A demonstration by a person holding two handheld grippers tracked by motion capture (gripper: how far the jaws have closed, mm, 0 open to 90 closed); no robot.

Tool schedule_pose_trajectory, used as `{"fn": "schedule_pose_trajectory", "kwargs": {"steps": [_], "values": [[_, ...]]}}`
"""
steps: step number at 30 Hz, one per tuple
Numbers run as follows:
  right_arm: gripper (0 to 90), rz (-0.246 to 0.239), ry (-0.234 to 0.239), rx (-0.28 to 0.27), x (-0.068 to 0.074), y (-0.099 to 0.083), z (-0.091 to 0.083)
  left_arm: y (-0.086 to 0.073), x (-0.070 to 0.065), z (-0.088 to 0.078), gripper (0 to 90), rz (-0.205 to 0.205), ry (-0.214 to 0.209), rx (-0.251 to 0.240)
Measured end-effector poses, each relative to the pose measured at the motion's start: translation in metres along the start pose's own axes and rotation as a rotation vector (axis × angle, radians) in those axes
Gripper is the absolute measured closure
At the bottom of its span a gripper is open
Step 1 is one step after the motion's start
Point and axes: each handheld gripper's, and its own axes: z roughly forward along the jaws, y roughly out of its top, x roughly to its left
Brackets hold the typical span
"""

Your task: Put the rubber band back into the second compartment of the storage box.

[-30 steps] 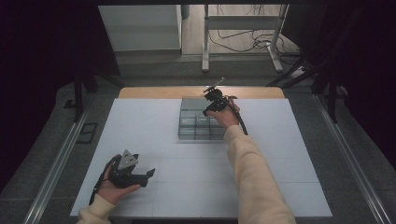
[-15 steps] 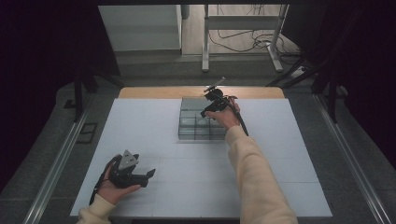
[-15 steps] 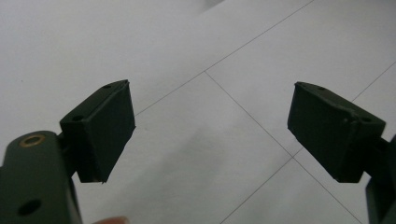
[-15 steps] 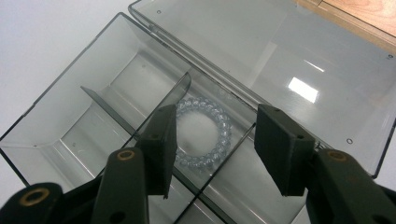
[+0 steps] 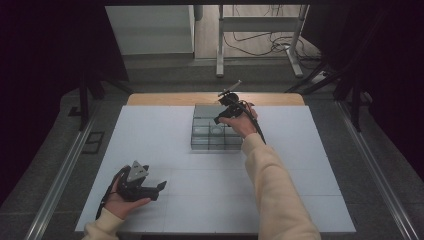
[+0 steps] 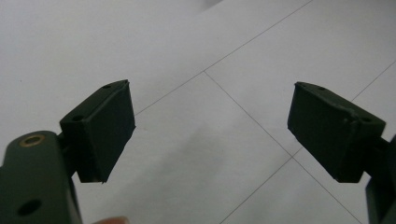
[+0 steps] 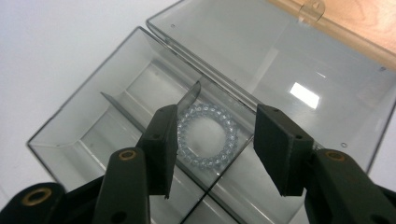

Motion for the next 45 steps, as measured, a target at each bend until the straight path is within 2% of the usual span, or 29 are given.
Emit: {"fn": "schedule_pose_trajectory", "kwargs": {"steps": [8,21,25,31,33,34,35,36,37,41,42,43,44,45], "values": [[50.1,-0.022,-0.008,-0.05,0.007,0.009,-0.032,0.0,0.0,0.0,15.4,0.001,0.002,0.003],[49.8,-0.015,-0.008,-0.044,0.009,0.006,-0.031,0.0,0.001,0.0,15.4,-0.003,0.001,0.002],[50.5,-0.018,-0.007,-0.052,0.009,-0.003,-0.036,0.0,0.0,0.0,15.4,-0.008,-0.001,0.0],[50.4,-0.019,-0.007,-0.063,0.014,-0.025,-0.052,0.0,0.001,0.0,15.4,-0.009,0.0,-0.002],[50.4,-0.021,-0.007,-0.07,0.015,-0.042,-0.061,0.0,0.001,0.0,15.4,-0.007,-0.001,0.002],[50.4,-0.021,-0.007,-0.07,0.015,-0.042,-0.061,0.0,0.001,0.0,15.4,-0.006,-0.001,0.005],[50.5,-0.012,-0.009,-0.077,0.016,-0.056,-0.068,0.0,0.0,0.0,15.4,-0.005,-0.001,0.006],[50.5,-0.012,-0.009,-0.077,0.016,-0.056,-0.068,0.0,0.0,0.0,15.4,-0.005,-0.001,0.006],[50.5,-0.006,-0.005,-0.084,0.016,-0.071,-0.075,0.0,0.0,0.0,15.4,-0.009,-0.001,0.004],[50.4,-0.006,-0.004,-0.091,0.019,-0.101,-0.091,0.0,0.001,0.0,15.4,-0.012,0.0,0.003],[50.4,-0.006,-0.004,-0.091,0.019,-0.101,-0.091,0.0,0.001,0.0,15.4,-0.012,0.0,0.003],[50.4,-0.004,-0.01,-0.101,0.021,-0.117,-0.1,0.0,0.0,0.001,15.4,-0.011,0.001,0.005],[50.4,-0.004,-0.01,-0.101,0.021,-0.117,-0.1,0.0,0.0,0.001,15.4,-0.011,0.001,0.005],[50.5,0.0,-0.01,-0.113,0.023,-0.136,-0.11,0.0,0.001,0.001,15.4,-0.011,0.002,0.006]]}}
